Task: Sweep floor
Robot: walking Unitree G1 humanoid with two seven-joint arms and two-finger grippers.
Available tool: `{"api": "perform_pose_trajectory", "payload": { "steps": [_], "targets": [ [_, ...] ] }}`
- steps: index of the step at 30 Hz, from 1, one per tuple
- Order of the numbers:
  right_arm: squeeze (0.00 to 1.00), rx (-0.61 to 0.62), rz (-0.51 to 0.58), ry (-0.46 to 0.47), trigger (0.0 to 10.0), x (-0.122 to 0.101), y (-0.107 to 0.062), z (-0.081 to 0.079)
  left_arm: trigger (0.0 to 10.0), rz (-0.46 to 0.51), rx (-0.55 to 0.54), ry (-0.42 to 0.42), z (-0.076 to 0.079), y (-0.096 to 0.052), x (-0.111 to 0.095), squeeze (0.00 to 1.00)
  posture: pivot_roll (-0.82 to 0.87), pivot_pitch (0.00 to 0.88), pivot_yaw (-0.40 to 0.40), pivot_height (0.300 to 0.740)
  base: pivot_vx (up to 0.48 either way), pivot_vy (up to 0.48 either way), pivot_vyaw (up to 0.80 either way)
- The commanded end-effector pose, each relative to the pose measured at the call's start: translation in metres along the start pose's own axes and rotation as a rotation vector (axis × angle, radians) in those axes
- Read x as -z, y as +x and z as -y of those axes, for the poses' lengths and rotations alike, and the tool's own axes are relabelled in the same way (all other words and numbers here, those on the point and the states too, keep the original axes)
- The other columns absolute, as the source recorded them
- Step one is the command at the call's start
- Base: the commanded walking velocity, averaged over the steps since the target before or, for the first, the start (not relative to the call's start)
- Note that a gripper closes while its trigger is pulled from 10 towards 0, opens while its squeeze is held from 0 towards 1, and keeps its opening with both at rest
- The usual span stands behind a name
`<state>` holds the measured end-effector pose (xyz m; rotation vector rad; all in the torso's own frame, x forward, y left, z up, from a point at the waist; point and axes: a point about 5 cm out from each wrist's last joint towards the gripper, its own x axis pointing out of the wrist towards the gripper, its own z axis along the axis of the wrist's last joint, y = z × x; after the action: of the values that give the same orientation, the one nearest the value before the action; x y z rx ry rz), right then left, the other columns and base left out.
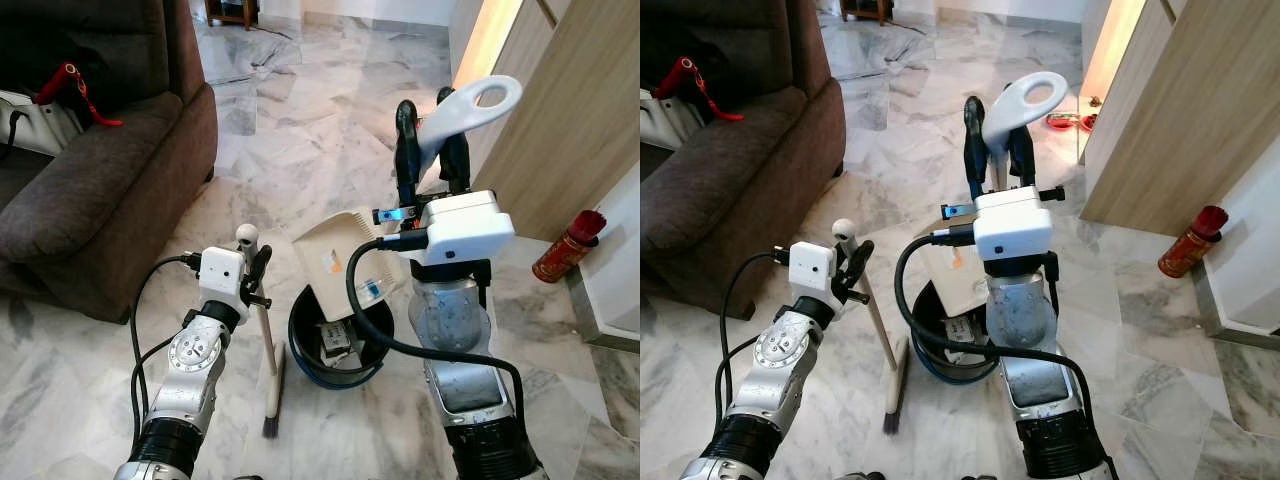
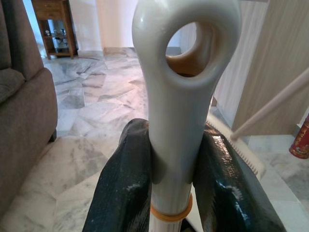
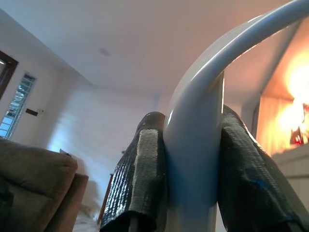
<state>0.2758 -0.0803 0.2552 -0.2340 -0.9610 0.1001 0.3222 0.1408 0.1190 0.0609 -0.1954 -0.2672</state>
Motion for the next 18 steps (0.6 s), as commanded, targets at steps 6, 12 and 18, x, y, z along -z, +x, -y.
{"api": "perform_pose_trajectory", "payload": {
  "steps": [6, 12, 18],
  "targets": [
    [0.0, -0.025, 0.174, -0.019, 10.0, -0.0289, 0.0086, -0.0042, 10.0, 0.048, 0.013, 0.006, 0.0014, 0.0021, -0.0082, 0.0, 0.12, 0.124, -0.059, 0.74, 0.0, 0.0, 0.0],
    [0.0, -0.034, 0.182, -0.022, 10.0, -0.0305, 0.0095, -0.0059, 10.0, 0.049, 0.014, 0.006, 0.0012, 0.0022, -0.0085, 0.0, 0.12, 0.124, -0.057, 0.74, 0.0, 0.0, 0.0],
    [0.0, -0.057, 0.191, -0.037, 10.0, -0.032, 0.0094, -0.008, 10.0, 0.049, 0.014, 0.006, 0.0009, 0.0025, -0.0087, 0.0, 0.12, 0.127, -0.057, 0.74, 0.0, 0.0, 0.0]
  ]
}}
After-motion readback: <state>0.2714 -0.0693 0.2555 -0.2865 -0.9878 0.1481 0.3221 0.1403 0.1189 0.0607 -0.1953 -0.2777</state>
